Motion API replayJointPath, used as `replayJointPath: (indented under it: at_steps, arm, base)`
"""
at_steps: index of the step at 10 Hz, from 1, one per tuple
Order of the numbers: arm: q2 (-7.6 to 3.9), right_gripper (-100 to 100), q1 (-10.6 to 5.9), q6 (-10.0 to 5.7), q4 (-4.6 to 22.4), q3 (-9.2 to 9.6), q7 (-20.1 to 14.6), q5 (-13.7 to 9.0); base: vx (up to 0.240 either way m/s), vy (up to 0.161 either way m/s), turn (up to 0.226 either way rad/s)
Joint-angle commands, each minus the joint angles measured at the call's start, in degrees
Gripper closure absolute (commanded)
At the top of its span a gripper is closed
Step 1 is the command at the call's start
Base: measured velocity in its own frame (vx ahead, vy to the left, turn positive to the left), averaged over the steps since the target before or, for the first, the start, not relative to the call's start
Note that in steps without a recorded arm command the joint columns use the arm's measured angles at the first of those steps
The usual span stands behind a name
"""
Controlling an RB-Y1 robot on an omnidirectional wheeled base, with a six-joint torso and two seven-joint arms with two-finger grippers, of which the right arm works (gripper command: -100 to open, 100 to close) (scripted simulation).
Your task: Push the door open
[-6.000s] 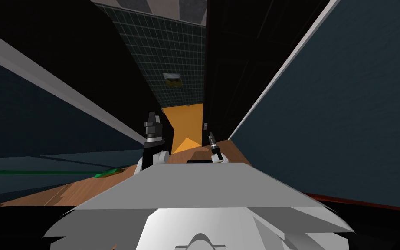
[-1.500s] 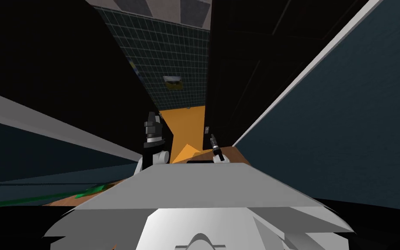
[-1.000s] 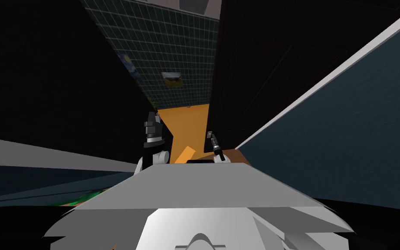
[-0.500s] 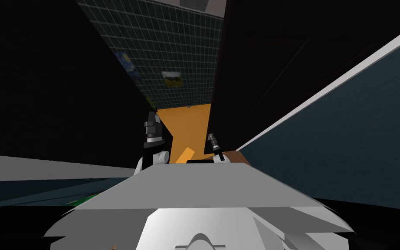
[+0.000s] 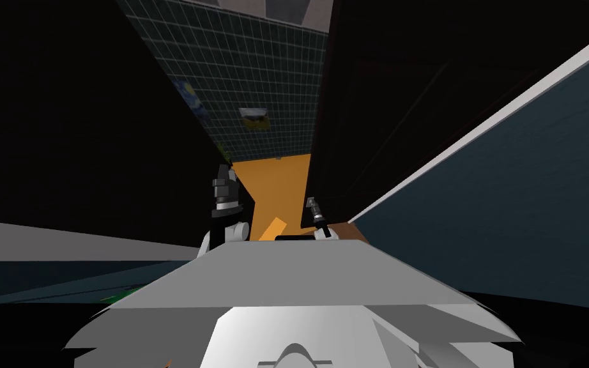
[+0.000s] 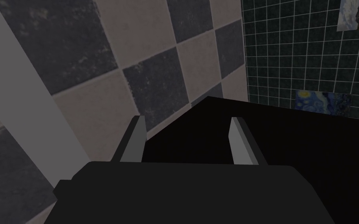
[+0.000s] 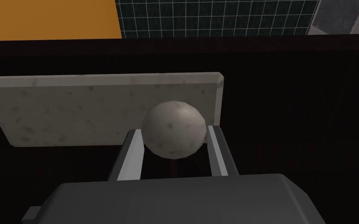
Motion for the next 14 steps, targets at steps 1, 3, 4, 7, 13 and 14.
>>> replayJointPath:
  at_steps: [1,3,4,7,13,14]
  arm:
    - [-0.67,100,0.37,0.78,-1.44,-0.66,0.21,-0.29]
    - [-1.29,100,0.28,0.79,-1.35,-1.48,0.42,-0.70]
    - [-1.60,100,0.23,0.79,-1.30,-2.00,0.56,-0.96]
    - [-2.48,100,0.05,0.80,-1.12,-3.71,1.01,-1.83]
    - [-1.14,-100,1.44,1.84,-3.41,-2.76,0.41,-2.05]
    - [-0.42,-100,1.52,1.94,-3.59,-2.71,0.30,-2.16]
  base:
    - [0.135,0.063,-0.029]
    - [0.154,0.070,-0.034]
    - [0.180,0.063,-0.044]
    - [0.210,0.057,-0.072]
    - [-0.180,0.041,-0.036]
    - [-0.236,0.037,-0.058]
